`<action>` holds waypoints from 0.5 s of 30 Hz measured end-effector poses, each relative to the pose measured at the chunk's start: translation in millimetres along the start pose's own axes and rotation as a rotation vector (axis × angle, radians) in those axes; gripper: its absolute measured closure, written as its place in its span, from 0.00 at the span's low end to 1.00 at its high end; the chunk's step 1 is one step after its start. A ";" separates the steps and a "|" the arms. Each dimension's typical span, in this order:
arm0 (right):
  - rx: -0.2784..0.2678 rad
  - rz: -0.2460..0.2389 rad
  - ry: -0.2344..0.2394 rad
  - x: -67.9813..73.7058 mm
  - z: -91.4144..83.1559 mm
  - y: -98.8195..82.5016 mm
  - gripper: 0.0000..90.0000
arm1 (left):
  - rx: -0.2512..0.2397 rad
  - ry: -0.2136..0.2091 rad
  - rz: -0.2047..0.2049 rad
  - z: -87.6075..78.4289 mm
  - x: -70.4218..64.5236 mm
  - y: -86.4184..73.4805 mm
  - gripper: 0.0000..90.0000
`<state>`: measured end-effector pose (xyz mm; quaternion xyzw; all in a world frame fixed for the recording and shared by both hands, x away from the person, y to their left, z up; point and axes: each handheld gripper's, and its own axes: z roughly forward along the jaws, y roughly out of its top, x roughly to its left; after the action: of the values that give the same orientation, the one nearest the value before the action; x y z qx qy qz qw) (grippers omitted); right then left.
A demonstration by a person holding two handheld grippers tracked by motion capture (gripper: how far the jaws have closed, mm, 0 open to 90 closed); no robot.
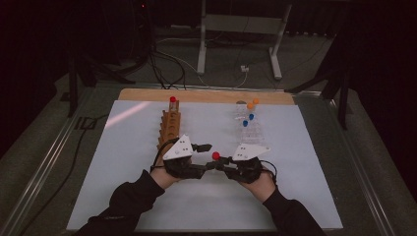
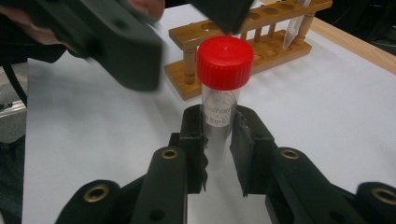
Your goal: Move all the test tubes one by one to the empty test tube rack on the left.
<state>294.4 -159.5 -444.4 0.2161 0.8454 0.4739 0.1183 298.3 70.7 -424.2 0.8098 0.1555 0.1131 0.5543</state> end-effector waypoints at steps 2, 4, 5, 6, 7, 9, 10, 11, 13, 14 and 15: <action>0.000 0.001 0.001 -0.1 0.0 0.0 0.83 | 0.011 0.008 0.010 3.9 -0.8 -0.6 0.54; 0.003 0.000 0.001 0.4 0.2 0.1 0.83 | 0.015 0.010 0.022 6.9 -1.9 -1.0 0.60; 0.003 -0.001 0.001 0.6 0.4 0.0 0.83 | 0.016 0.010 0.025 8.3 -2.4 -1.1 0.63; 0.004 -0.001 0.002 0.8 0.4 0.0 0.83 | 0.019 0.010 0.031 9.3 -2.9 -1.1 0.65; 0.005 -0.003 0.002 0.9 0.4 0.0 0.83 | 0.020 0.014 0.034 10.2 -3.4 -1.0 0.68; 0.003 -0.001 0.003 0.8 0.2 0.0 0.83 | 0.022 0.015 0.037 11.5 -3.6 -0.8 0.72; 0.003 -0.002 0.003 0.5 -0.2 -0.1 0.83 | 0.023 0.018 0.036 11.9 -3.6 -0.6 0.76; 0.003 -0.002 0.003 0.5 -0.2 -0.1 0.83 | 0.021 0.017 0.033 12.0 -3.2 -0.3 0.76; 0.001 0.000 0.005 0.6 -0.4 -0.1 0.83 | 0.020 0.015 0.038 11.9 -2.7 0.2 0.79; 0.001 0.000 0.004 0.5 -0.4 0.1 0.83 | 0.019 0.013 0.041 11.7 -2.4 0.3 0.79; 0.000 0.001 0.006 0.5 -0.6 0.2 0.83 | 0.016 0.012 0.041 11.4 -2.4 0.4 0.79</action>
<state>293.8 -159.7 -443.9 0.2151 0.8457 0.4745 0.1155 300.3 59.8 -427.9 0.8165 0.1433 0.1282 0.5444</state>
